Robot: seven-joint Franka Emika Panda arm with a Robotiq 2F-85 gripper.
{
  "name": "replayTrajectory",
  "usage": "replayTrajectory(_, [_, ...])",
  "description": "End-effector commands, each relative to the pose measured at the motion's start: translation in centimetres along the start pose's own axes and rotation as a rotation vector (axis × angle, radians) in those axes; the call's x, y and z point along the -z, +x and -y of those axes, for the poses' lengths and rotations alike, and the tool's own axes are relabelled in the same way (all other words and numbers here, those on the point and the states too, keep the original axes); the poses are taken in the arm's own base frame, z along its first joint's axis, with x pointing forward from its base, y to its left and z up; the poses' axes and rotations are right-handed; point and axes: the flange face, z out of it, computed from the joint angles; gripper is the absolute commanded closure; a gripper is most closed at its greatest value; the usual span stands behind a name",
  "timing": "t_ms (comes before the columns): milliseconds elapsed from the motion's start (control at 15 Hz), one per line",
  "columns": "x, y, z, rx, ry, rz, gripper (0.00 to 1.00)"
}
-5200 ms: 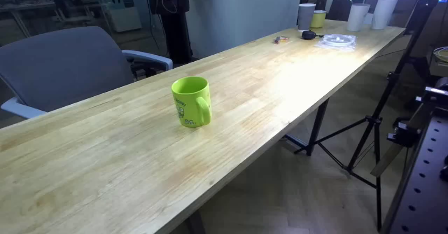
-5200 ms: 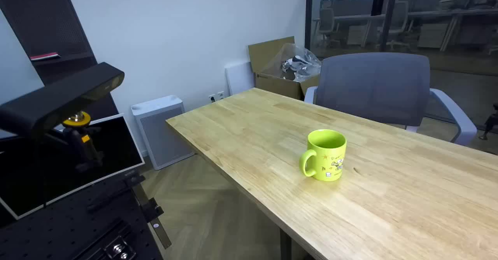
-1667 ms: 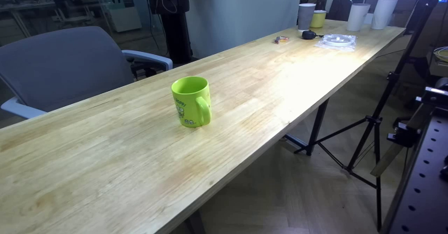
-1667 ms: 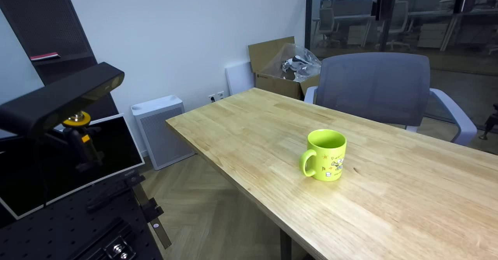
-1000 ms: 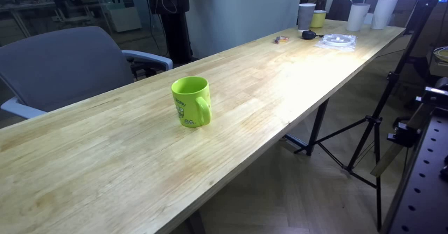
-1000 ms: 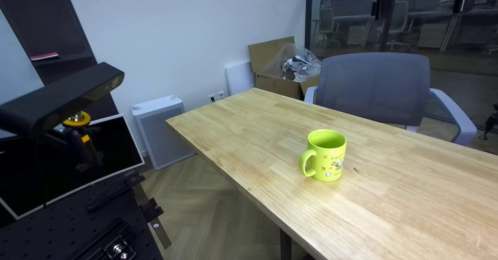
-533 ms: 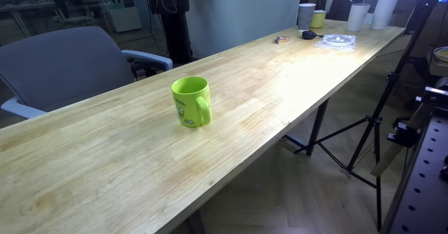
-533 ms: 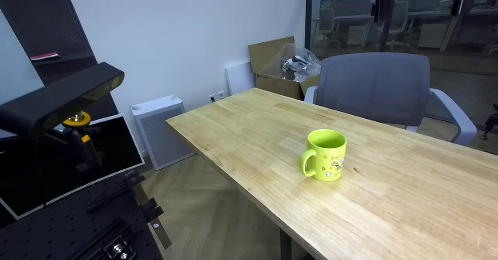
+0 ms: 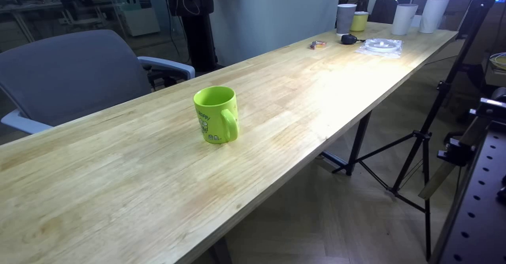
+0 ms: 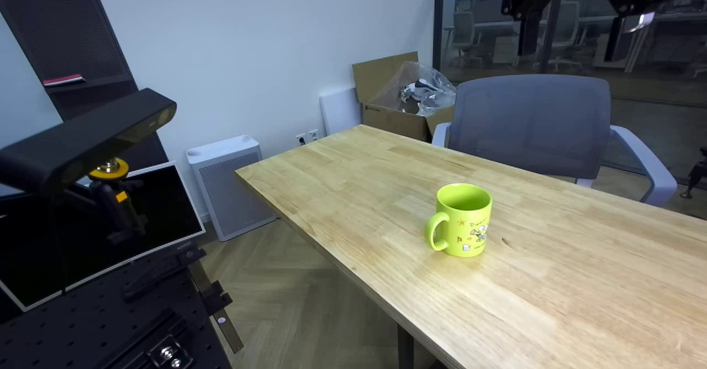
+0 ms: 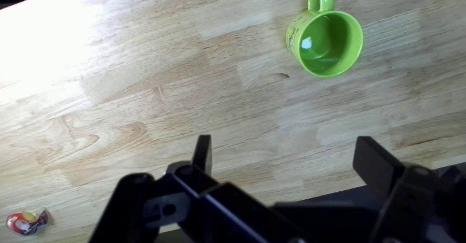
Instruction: Move the green cup to the right
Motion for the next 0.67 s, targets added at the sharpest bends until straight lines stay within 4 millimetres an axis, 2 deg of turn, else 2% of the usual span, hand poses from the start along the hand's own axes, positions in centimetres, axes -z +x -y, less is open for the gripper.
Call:
replayTrajectory(0, [-1.3,0.8,1.3,-0.003,0.046,0.011,0.0])
replayTrajectory(600, [-7.3,0.5,3.1,0.003,0.031,0.101,0.0])
